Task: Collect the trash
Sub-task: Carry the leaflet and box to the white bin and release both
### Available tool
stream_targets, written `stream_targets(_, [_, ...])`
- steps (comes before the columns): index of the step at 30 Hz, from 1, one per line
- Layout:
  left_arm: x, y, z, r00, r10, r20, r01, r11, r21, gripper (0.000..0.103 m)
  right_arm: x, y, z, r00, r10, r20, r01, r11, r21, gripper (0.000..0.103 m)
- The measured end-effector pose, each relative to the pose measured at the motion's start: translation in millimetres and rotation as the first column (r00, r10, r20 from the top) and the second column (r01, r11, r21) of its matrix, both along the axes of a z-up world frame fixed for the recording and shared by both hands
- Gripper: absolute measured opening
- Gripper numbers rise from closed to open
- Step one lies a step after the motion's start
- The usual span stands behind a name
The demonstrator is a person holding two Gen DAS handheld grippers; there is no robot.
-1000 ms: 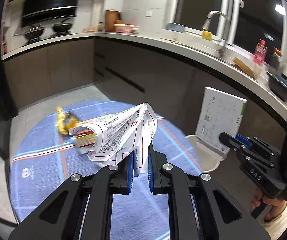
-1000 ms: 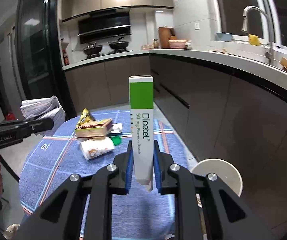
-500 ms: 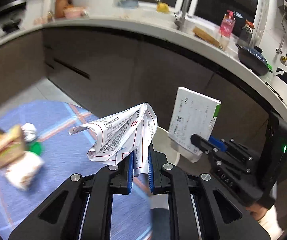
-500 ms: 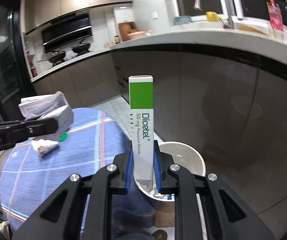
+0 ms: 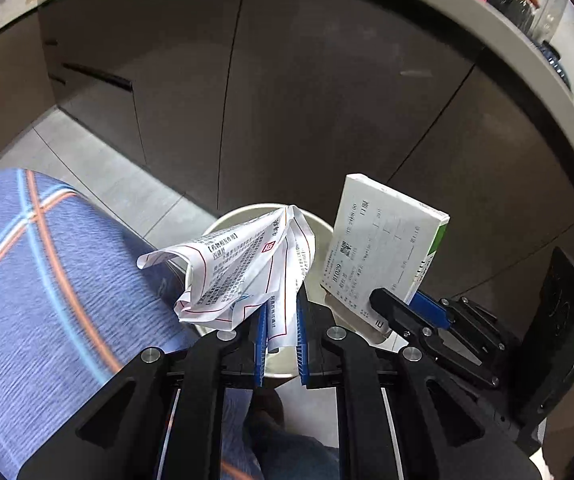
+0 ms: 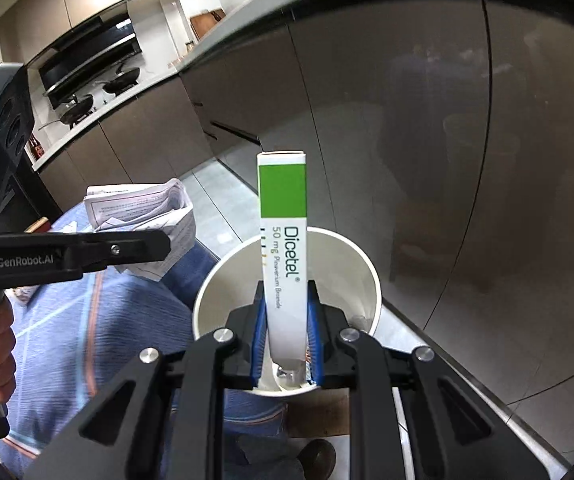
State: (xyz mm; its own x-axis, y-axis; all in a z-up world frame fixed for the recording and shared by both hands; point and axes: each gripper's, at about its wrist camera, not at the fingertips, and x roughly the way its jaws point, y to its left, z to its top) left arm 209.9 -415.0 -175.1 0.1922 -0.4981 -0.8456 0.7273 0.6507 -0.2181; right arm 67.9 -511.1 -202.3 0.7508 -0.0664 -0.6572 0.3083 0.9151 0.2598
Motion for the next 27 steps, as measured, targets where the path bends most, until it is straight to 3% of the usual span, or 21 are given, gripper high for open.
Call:
stream_targets(11, [16,-30,-48,0.999,-0.003,-0.034,0.006,0.995,0.095,0.012,24,-9,-37,0.998,0.018,-0.053,-0.016,0.999,0.034,0.019])
stream_targets(14, [19,-35,-54,1.000,-0.005,-0.029,0.009,0.994,0.109,0.018,29,-9,-43,0.998,0.025,-0.065,-0.024,0.999,0.021,0.021])
stream_targets(17, [22,-34,-51,1.000,-0.004,0.006,0.003,0.996,0.090,0.032,28,-8,-47,0.997,0.026,-0.066,-0.026,1.000,-0.010,0.025])
stream_targets(19, [21,-34,-45,0.999,0.006,0.044,-0.009,0.997,0.080,0.056,26,-7,-47,0.998,0.033,-0.061,-0.035,0.999,-0.029,0.041])
stream_targets(23, [27,-29,-36,0.997,0.022,0.069,-0.026,0.998,0.054,0.070,19,-1,-43,0.998,0.050,-0.022,-0.052,0.995,-0.085,0.055])
stream_targets(27, [29,-22,-26,0.989,0.075,0.127,-0.079,0.996,0.028,0.094,14,1,-43,0.998,0.052,-0.020,-0.054,0.994,-0.097,0.075])
